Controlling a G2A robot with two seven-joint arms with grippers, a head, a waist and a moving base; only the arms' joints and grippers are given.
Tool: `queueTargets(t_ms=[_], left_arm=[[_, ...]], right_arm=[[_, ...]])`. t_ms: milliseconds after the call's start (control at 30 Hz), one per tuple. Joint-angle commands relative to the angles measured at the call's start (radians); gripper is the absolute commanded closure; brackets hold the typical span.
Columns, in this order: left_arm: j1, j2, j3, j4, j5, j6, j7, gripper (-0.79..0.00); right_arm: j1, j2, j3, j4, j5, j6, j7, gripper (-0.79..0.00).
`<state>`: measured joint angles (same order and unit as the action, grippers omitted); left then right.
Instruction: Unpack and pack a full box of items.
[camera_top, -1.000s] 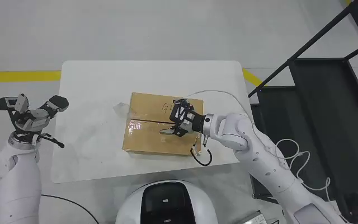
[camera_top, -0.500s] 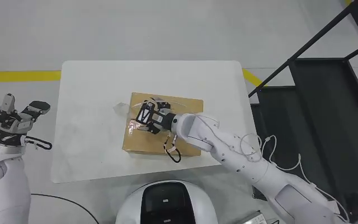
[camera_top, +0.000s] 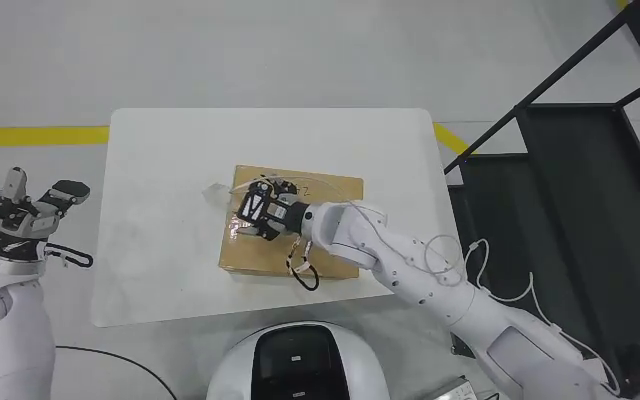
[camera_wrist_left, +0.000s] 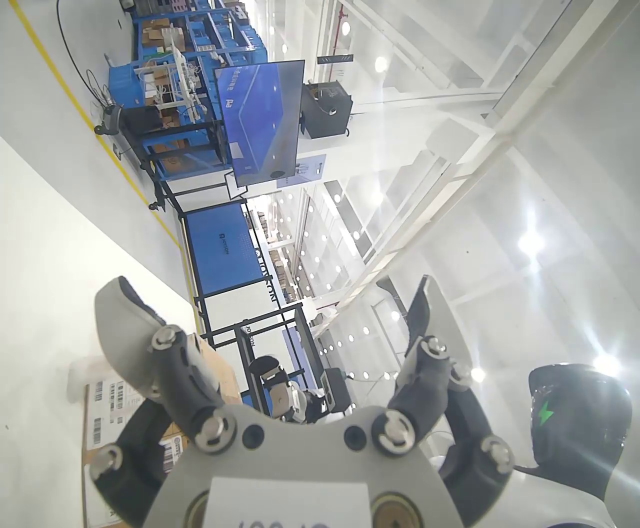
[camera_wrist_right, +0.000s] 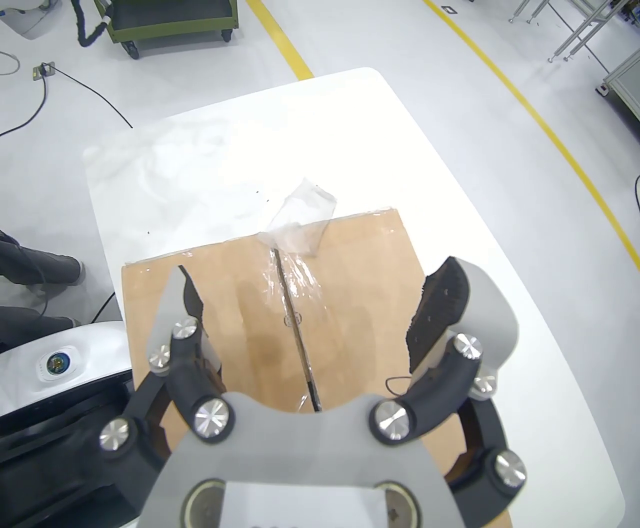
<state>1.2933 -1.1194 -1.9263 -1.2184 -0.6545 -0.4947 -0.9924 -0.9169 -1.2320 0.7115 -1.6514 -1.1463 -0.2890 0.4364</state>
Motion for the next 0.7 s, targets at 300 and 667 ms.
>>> queueTargets(t_ms=[300, 667], left_arm=[[0.000, 0.000, 0.000, 0.000, 0.000, 0.000, 0.000, -0.785], [0.000, 0.000, 0.000, 0.000, 0.000, 0.000, 0.000, -0.785]], right_arm=[[0.082, -0.074, -0.112, 0.157, -0.071, 0.090, -0.100, -0.785], [0.147, -0.146, -0.169, 0.206, -0.070, 0.167, 0.005, -0.785]])
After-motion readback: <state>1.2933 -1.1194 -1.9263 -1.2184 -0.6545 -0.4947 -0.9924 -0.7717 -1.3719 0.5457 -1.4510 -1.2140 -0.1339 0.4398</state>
